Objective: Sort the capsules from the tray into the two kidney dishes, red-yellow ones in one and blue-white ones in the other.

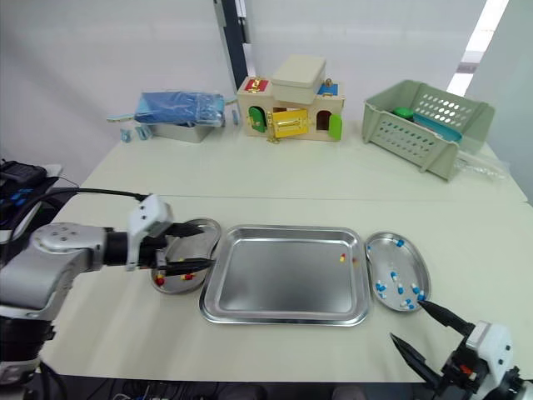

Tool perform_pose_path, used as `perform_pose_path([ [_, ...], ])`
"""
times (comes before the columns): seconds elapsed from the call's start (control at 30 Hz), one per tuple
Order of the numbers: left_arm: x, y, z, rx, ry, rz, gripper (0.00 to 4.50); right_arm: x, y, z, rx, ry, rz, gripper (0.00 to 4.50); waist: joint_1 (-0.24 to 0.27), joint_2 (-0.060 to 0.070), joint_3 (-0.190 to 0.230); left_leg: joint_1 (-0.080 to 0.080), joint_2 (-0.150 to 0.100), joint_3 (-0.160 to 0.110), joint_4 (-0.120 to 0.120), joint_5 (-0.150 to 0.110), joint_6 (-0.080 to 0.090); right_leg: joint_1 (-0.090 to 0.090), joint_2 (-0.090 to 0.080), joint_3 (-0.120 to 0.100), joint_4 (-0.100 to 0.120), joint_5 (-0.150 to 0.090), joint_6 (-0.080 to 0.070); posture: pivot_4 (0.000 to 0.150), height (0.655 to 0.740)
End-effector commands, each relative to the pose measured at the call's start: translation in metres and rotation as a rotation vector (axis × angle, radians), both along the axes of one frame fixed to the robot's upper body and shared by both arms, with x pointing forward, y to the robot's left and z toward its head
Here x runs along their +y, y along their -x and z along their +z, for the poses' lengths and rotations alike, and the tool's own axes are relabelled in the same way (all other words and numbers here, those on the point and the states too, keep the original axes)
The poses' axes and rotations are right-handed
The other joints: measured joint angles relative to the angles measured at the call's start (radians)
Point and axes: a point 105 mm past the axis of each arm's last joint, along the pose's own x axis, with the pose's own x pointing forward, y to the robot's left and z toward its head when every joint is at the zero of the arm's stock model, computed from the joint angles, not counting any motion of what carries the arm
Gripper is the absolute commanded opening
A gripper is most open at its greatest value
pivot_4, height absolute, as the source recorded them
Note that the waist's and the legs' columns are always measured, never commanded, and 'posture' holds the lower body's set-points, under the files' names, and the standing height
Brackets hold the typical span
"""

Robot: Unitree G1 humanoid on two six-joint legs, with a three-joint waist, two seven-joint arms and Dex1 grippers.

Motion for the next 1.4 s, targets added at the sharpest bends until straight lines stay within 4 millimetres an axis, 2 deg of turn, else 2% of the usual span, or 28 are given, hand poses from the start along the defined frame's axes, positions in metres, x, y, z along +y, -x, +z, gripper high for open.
perform_pose_path([
  [0.03,-0.045,-0.005,0.001,-0.012,-0.005,-0.184,4.48,0.018,0.008,0.003,-0.083,0.003,-0.009,4.50,-0.001,0.000,0.000,0.000,0.000,0.000,0.000,0.000,0.000,-0.001,0.000,0.001,0.000,0.000,0.000,0.150,0.7400],
  [0.2,-0.099,-0.010,0.009,-0.040,0.061,-0.315,4.48,0.031,0.012,-0.008,-0.092,-0.022,-0.035,4.50,0.002,0.000,0.001,-0.001,-0.001,0.000,0.002,0.000,0.000,0.000,-0.001,0.000,0.000,0.000,0.001,0.150,0.7400],
  [0.37,-0.124,-0.013,-0.009,-0.042,-0.012,-0.371,4.48,0.036,0.011,-0.010,-0.095,-0.032,-0.051,4.50,-0.009,0.001,0.000,0.000,-0.001,-0.001,0.002,0.000,0.000,0.000,0.000,0.000,0.001,0.000,0.001,0.150,0.7400],
  [0.7,-0.178,-0.026,-0.024,-0.111,-0.026,-0.409,4.48,0.035,0.010,-0.013,-0.088,-0.032,-0.086,4.50,0.006,0.000,0.000,-0.002,-0.002,-0.002,0.003,0.000,0.000,0.000,-0.001,-0.001,0.000,-0.001,0.001,0.150,0.7400],
  [1.03,-0.194,-0.039,-0.036,-0.107,-0.053,-0.422,4.48,0.037,0.010,-0.012,-0.094,-0.043,-0.109,4.50,0.005,0.000,0.001,-0.002,-0.003,-0.002,0.003,0.000,0.000,0.000,-0.001,-0.001,0.000,-0.001,0.002,0.150,0.7400],
  [1.17,-0.204,-0.040,-0.034,-0.092,-0.011,-0.421,4.48,0.038,0.012,-0.015,-0.084,-0.037,-0.105,4.50,0.005,0.000,0.001,-0.003,-0.003,-0.002,0.003,0.000,0.000,0.000,-0.001,-0.001,0.000,-0.001,0.002,0.150,0.7400],
  [1.4,-0.209,-0.042,-0.043,-0.072,-0.021,-0.422,4.48,0.037,0.008,-0.013,-0.095,-0.034,-0.115,4.50,0.003,0.000,0.001,-0.003,-0.003,-0.002,0.003,0.000,0.000,0.000,-0.001,-0.001,0.000,-0.001,0.002,0.150,0.7400],
])
